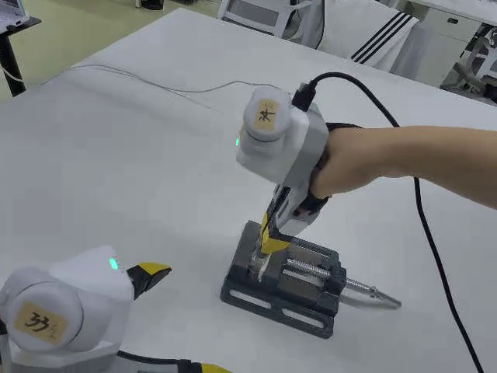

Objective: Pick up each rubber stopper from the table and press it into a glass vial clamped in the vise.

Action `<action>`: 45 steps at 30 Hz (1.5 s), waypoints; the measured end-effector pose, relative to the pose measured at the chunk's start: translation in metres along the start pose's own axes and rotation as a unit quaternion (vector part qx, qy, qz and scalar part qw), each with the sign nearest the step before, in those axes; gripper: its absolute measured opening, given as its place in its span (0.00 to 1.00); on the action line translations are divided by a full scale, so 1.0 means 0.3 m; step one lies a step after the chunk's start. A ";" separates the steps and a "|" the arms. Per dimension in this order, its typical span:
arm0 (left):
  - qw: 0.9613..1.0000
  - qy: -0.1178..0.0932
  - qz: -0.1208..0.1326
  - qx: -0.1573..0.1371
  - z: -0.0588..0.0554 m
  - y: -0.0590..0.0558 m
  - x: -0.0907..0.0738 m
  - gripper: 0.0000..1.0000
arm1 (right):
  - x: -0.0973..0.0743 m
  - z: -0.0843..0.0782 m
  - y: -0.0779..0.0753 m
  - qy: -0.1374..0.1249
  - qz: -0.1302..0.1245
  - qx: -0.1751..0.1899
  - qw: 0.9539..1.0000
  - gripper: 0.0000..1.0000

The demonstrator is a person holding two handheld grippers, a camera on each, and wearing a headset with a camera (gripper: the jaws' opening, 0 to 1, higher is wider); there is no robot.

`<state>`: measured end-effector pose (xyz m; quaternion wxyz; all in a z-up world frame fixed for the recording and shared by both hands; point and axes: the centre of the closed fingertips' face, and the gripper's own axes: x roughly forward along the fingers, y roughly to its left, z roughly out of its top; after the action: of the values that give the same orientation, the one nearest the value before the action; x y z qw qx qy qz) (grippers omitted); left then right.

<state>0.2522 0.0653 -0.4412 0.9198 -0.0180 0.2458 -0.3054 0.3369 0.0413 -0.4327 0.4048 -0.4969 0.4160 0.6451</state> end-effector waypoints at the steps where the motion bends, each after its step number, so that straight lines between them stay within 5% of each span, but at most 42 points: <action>1: 1.000 -0.001 0.000 0.000 0.003 0.001 0.003 0.92 | 0.000 0.000 0.000 -0.003 0.004 0.011 1.000 0.00; 16: 1.000 -0.007 0.004 -0.010 0.006 0.035 0.005 0.91 | 0.009 0.010 0.018 0.048 0.004 -0.022 0.999 0.00; 22: 1.000 -0.009 0.006 -0.007 0.016 0.044 -0.004 0.91 | 0.003 0.000 0.021 0.015 0.006 0.003 1.000 0.00; 27: 1.000 -0.010 0.012 -0.007 0.022 0.053 -0.014 0.91 | 0.005 0.003 0.027 0.028 -0.011 -0.022 0.999 0.00; 45: 0.999 -0.022 0.032 0.007 0.085 0.046 -0.083 0.90 | 0.005 -0.003 0.011 0.038 -0.016 0.022 0.999 0.00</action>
<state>0.2545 0.0877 -0.4104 0.9343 -0.0104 0.2235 -0.2775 0.3337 0.0394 -0.4340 0.4094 -0.5187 0.4373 0.6100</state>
